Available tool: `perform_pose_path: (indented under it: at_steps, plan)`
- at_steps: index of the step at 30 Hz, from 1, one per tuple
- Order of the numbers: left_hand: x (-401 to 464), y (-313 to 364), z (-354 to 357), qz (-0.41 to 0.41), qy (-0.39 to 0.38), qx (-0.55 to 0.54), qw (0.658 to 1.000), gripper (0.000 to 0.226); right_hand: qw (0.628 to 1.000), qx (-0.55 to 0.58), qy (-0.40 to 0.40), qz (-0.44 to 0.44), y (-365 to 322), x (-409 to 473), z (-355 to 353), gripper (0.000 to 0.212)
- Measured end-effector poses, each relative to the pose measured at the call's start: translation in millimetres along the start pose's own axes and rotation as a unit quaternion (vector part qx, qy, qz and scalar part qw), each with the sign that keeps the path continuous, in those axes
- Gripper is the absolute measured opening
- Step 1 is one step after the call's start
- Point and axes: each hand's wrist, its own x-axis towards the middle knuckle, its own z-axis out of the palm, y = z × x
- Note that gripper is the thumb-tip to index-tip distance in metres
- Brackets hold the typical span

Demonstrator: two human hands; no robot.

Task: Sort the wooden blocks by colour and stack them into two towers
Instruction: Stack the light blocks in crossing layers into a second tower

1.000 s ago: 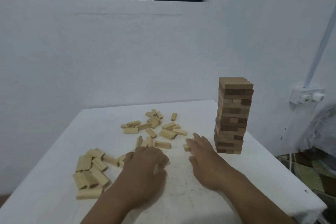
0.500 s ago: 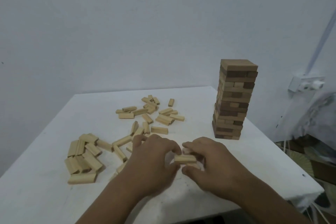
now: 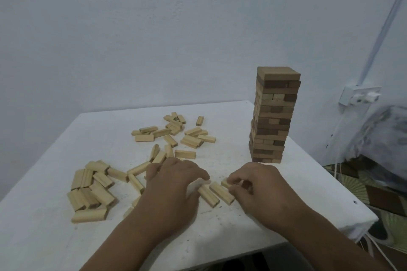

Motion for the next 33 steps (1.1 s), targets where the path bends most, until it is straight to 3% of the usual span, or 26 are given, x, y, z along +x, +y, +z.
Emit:
perform_pose_path:
  at_steps: [4,8,13,18,27,30,33]
  plan:
    - [-1.2,6.0,-5.5,0.001,-0.014,0.01,1.0,0.017,0.999,0.028,-0.038,-0.023,-8.5,-2.0,0.0,0.012]
    - [-3.0,9.0,-4.8,0.019,-0.039,-0.006,0.999,0.025,0.996,0.027,-0.079,-0.028,-9.0,-2.1,-1.6,0.022]
    - [0.4,6.6,-1.0,0.058,-0.059,-0.087,0.993,0.03,0.995,0.025,-0.077,-0.065,-9.7,-3.5,-2.2,0.013]
    - [4.5,10.2,6.1,0.055,-0.047,-0.125,0.99,0.018,0.995,0.017,-0.066,-0.069,-7.8,-5.1,-3.6,0.012]
    - [7.5,14.6,12.2,0.06,-0.043,-0.135,0.988,0.02,0.996,0.022,-0.058,-0.061,0.8,-2.9,-5.7,0.006]
    - [4.2,8.5,2.1,0.056,-0.021,-0.135,0.989,0.028,0.997,0.031,-0.039,-0.065,1.6,-1.5,-5.5,0.009]
    - [0.6,-7.3,-16.2,0.035,0.003,-0.107,0.994,0.022,0.996,0.034,-0.021,-0.086,-5.6,2.1,-1.4,0.011]
